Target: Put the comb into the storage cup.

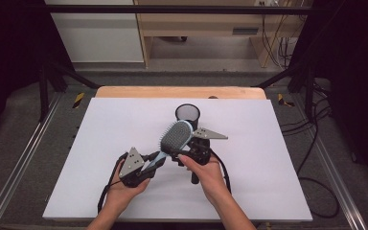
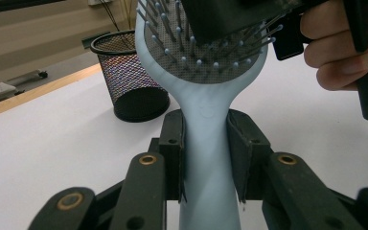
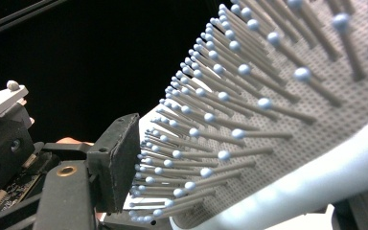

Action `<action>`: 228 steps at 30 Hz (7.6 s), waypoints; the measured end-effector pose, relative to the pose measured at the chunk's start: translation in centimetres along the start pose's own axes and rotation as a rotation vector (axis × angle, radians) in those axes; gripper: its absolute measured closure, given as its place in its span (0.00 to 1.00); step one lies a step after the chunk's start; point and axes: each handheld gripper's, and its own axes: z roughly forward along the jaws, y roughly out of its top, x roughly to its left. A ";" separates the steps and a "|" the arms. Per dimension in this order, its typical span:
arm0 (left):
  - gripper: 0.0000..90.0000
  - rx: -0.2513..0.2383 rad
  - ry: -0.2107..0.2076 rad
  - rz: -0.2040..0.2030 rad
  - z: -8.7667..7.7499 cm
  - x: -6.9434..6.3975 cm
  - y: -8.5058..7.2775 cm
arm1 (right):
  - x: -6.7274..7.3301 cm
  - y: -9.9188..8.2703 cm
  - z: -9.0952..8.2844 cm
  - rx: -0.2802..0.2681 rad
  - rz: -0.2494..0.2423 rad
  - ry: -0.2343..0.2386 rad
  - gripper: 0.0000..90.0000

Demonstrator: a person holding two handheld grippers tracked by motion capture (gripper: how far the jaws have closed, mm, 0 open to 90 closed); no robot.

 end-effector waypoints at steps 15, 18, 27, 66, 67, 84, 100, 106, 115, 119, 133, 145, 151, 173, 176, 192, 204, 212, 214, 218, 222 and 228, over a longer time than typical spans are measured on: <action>0.77 0.003 -0.006 -0.019 0.0 0.2 -0.2 | -0.1 -0.1 0.1 -0.005 0.017 0.013 0.38; 0.77 0.002 -0.006 -0.025 0.0 0.3 -0.2 | 0.0 -0.2 0.1 -0.013 0.029 0.020 0.40; 0.77 0.008 0.000 -0.022 0.0 0.5 -0.3 | 0.1 -0.1 0.1 -0.020 0.034 0.035 0.46; 0.77 0.027 0.001 -0.026 0.1 0.6 -0.5 | 0.3 0.0 0.2 -0.014 0.030 0.053 0.59; 0.77 0.027 0.001 -0.026 0.1 0.6 -0.5 | 0.3 0.0 0.2 -0.014 0.027 0.051 0.59; 0.77 0.032 0.007 -0.029 0.3 0.7 -0.6 | 0.5 0.0 0.3 -0.013 0.012 0.044 0.61; 0.77 0.032 0.008 -0.042 0.3 1.0 -0.7 | 0.5 0.0 0.6 -0.015 0.025 0.035 0.61; 0.76 0.031 0.012 -0.047 0.3 1.1 -0.8 | 0.5 0.0 0.7 -0.017 0.031 0.032 0.61; 0.67 0.003 0.018 -0.067 0.0 1.3 -0.8 | -0.4 0.3 0.5 -0.043 0.054 -0.005 0.61; 0.61 -0.014 0.020 -0.064 -0.2 1.2 -0.7 | -1.0 0.5 0.3 -0.052 0.063 -0.019 0.61; 0.36 -0.062 0.074 -0.125 -1.0 2.5 -0.6 | -2.7 1.3 -0.8 -0.082 0.076 -0.069 0.61; 0.10 -0.105 0.169 -0.206 -2.7 4.9 -0.9 | -3.6 1.9 -1.6 -0.101 0.082 -0.093 0.61; 0.09 -0.106 0.186 -0.210 -3.1 5.4 -1.0 | -3.8 1.9 -1.6 -0.102 0.088 -0.097 0.61; 0.04 -0.117 0.314 -0.165 -7.8 6.9 -2.3 | -4.8 4.9 -3.2 -0.144 0.076 -0.144 0.61; 0.04 -0.112 0.326 -0.157 -8.6 6.8 -2.8 | -4.8 5.4 -3.3 -0.147 0.072 -0.145 0.60; 0.04 -0.111 0.364 -0.206 -9.1 8.1 -3.7 | -4.5 9.4 -3.5 -0.183 0.057 -0.157 0.60; 0.02 -0.121 0.392 -0.207 -9.1 8.1 -3.8 | -4.9 12.3 -2.8 -0.201 0.070 -0.171 0.60; 0.02 -0.130 0.397 -0.224 -9.3 8.4 -3.9 | -6.1 13.5 -2.2 -0.211 0.080 -0.194 0.60; 0.02 -0.133 0.397 -0.229 -9.4 8.5 -3.9 | -6.5 13.6 -2.1 -0.215 0.089 -0.198 0.60; 0.02 -0.134 0.399 -0.233 -9.4 8.6 -4.0 | -7.1 14.0 -2.0 -0.219 0.095 -0.207 0.60; 0.02 -0.134 0.397 -0.235 -9.4 8.6 -4.0 | -7.4 14.3 -2.0 -0.228 0.099 -0.215 0.60; 0.02 -0.135 0.393 -0.234 -9.4 8.6 -4.0 | -8.0 14.4 -2.1 -0.242 0.110 -0.227 0.60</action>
